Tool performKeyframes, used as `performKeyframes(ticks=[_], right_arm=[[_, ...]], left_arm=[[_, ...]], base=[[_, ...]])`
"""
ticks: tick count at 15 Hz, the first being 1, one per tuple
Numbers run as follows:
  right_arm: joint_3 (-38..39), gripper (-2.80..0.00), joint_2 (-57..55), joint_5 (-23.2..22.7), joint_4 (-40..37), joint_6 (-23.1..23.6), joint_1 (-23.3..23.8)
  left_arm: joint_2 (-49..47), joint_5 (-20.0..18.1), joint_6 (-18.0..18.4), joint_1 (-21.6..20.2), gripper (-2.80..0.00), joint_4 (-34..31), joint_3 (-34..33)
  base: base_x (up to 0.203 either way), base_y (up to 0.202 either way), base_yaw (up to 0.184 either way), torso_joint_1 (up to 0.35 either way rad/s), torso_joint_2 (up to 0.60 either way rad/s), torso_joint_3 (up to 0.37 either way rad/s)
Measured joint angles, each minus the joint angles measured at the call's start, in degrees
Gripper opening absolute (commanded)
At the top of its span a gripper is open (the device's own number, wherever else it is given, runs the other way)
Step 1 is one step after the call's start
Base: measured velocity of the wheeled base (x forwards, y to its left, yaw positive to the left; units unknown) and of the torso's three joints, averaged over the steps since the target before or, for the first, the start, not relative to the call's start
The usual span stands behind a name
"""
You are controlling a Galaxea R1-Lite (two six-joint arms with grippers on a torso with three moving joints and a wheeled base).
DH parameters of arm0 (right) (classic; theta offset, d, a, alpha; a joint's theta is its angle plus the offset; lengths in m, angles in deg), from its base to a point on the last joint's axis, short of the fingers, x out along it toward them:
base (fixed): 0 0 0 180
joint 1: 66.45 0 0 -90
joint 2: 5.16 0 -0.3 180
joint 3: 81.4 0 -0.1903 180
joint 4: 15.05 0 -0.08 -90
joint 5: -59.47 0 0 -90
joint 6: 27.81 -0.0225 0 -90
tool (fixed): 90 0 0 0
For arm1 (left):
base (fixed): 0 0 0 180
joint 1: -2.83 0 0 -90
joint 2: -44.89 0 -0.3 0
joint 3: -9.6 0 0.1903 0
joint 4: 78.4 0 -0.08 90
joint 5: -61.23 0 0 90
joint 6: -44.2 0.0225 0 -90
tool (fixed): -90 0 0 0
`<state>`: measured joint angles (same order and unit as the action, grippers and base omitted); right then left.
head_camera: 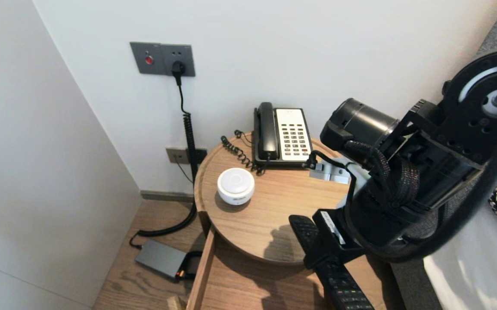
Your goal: Put the remote controls on the table in the drawer one by one
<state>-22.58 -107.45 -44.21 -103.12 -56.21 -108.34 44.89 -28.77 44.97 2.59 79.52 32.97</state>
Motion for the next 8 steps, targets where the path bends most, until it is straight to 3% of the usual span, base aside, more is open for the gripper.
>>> performKeyframes(ticks=[3,8], right_arm=[[3.36,-2.8,1.53,-2.87,-3.13,4.83,-0.37],[9.46,-2.8,3.25,-5.08,-3.76,8.01,-1.95]], left_arm=[[0.0,0.06,0.0,0.0,-2.8,0.02,0.0],[0.0,0.0,0.02,0.02,-2.8,0.02,0.0]], base=[[0.0,0.0,0.0,0.0,0.0,0.0],[0.0,0.0,0.0,0.0,0.0,0.0]])
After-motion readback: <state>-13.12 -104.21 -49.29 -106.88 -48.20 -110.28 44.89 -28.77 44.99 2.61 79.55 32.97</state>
